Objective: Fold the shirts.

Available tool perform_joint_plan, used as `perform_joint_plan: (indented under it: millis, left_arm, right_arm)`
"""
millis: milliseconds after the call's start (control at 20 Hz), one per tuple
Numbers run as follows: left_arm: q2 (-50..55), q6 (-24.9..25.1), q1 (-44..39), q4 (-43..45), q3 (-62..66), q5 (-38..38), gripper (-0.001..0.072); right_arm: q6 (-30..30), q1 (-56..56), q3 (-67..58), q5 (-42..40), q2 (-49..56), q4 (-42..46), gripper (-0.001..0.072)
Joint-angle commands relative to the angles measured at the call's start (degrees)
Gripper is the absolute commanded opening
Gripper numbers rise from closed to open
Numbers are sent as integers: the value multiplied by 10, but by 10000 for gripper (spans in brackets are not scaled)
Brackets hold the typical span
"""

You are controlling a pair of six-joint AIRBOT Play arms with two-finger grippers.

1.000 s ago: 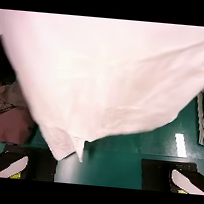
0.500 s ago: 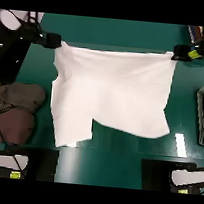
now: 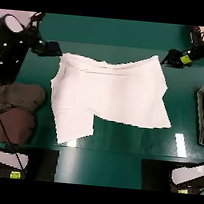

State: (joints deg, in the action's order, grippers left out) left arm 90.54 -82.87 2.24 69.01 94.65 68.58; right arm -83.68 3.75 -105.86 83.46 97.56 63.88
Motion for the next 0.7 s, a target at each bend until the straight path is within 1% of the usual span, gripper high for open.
perform_joint_plan:
  millis: [0,100,200,300,450,550,650]
  left_arm:
    - [-65,-7,27,9,-76,84,539]
    - [-140,-7,27,34,-186,63,540]
    - [-212,-7,27,41,-302,46,540]
    - [-264,-13,27,41,-405,29,541]
    - [-299,-43,27,39,-510,-28,541]
    - [-298,-74,27,37,-544,-72,541]
    - [-298,-78,27,22,-564,-106,541]
  right_arm:
    - [35,-25,132,5,-80,-43,369]
    - [37,-33,228,-19,-145,-45,368]
    - [37,-37,306,-36,-202,-52,368]
    - [40,-38,363,-43,-244,-90,368]
    - [54,-37,412,-55,-281,-141,368]
    - [55,-37,422,-55,-293,-148,368]
    - [56,-37,428,-58,-302,-148,368]
